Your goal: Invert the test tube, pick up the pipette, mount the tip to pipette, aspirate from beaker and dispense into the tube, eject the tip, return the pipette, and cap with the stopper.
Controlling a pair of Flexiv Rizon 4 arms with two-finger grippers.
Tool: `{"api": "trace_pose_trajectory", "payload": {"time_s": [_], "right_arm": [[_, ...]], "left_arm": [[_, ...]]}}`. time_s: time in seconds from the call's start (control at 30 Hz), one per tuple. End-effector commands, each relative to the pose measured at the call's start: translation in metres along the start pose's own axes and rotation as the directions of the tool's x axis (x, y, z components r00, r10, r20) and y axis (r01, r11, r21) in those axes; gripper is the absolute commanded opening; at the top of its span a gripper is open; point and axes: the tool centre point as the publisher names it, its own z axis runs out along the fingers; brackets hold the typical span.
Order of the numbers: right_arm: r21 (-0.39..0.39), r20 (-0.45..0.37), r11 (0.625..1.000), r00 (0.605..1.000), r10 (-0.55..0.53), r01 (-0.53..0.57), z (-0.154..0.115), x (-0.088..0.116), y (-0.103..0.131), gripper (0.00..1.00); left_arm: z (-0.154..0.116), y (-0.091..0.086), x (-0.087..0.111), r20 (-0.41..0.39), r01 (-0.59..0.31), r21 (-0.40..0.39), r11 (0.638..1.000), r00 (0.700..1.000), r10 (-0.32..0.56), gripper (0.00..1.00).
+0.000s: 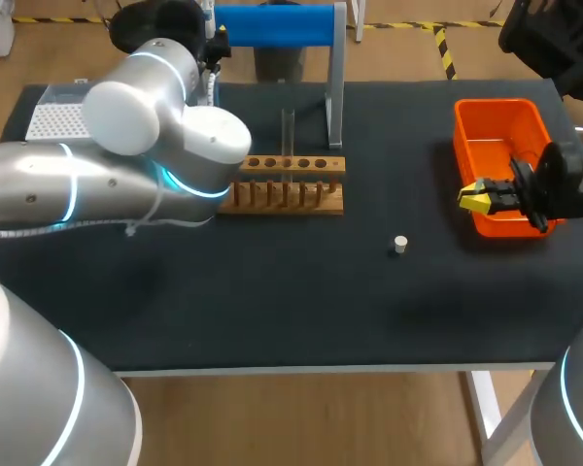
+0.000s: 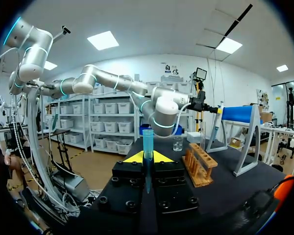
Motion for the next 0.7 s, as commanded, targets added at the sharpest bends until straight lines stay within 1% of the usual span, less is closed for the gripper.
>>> {"api": "trace_pose_trajectory", "payload": {"time_s": [0.03,0.23,0.47,0.7], "right_arm": [[0.001,0.001,1.0,1.0,0.0,0.0,-0.0005,0.0007,0.0003,0.0],[0.001,0.001,1.0,1.0,0.0,0.0,-0.0005,0.0007,0.0003,0.0],[0.001,0.001,1.0,1.0,0.0,0.0,-0.0005,0.0007,0.0003,0.0],[0.001,0.001,1.0,1.0,0.0,0.0,-0.0005,0.0007,0.0003,0.0]], "left_arm": [[0.0031,-0.0021,0.0059,0.035,0.0,-0.01,1.0,0.999,0.0,0.59],[0.0056,-0.0038,0.0086,0.051,-0.004,-0.009,1.0,0.999,0.004,0.59],[0.0081,-0.0039,0.0087,0.057,-0.004,-0.012,1.0,0.998,0.004,0.55],[0.0098,-0.0045,0.0078,0.058,-0.005,-0.013,1.0,0.998,0.006,0.54]]}}
